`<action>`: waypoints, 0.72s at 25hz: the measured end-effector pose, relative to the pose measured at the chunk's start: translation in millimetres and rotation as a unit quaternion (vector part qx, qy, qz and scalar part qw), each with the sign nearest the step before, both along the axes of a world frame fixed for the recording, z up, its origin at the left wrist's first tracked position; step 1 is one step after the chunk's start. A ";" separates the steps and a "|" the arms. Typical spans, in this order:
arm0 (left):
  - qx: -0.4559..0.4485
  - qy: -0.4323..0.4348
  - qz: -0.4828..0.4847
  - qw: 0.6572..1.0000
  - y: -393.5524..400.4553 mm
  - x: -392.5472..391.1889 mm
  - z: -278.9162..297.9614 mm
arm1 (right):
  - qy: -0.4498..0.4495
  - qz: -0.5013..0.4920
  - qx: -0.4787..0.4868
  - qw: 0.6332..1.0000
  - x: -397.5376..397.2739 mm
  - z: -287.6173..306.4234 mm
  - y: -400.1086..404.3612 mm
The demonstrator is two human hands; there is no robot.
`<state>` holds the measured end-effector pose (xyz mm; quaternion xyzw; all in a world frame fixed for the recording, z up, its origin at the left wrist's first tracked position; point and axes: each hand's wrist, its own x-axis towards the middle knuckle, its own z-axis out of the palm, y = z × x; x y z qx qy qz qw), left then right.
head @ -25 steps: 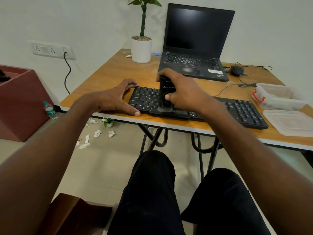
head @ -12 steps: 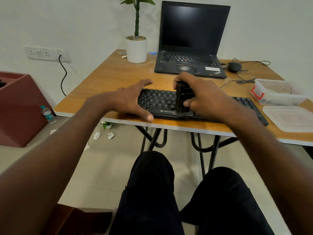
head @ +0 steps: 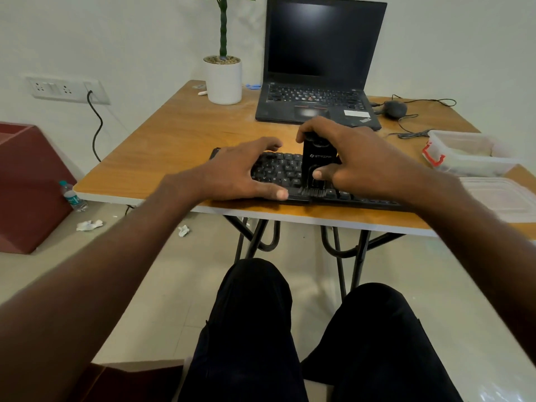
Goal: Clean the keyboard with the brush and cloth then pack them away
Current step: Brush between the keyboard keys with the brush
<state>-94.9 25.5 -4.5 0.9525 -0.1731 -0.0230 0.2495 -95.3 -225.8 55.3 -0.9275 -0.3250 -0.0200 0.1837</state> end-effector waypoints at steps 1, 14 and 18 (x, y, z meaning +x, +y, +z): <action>0.001 -0.038 -0.018 0.999 -5.3 -2.1 -6.7 | -0.020 0.002 0.013 1.000 -5.7 -5.4 -6.4; 0.106 -0.363 -0.051 0.924 -18.0 -20.2 -48.6 | -0.122 -0.034 0.092 0.988 -45.5 -61.3 -23.8; 0.109 -0.351 -0.049 0.929 -16.7 -18.9 -48.1 | -0.125 -0.156 0.050 0.979 -45.3 -46.8 -33.4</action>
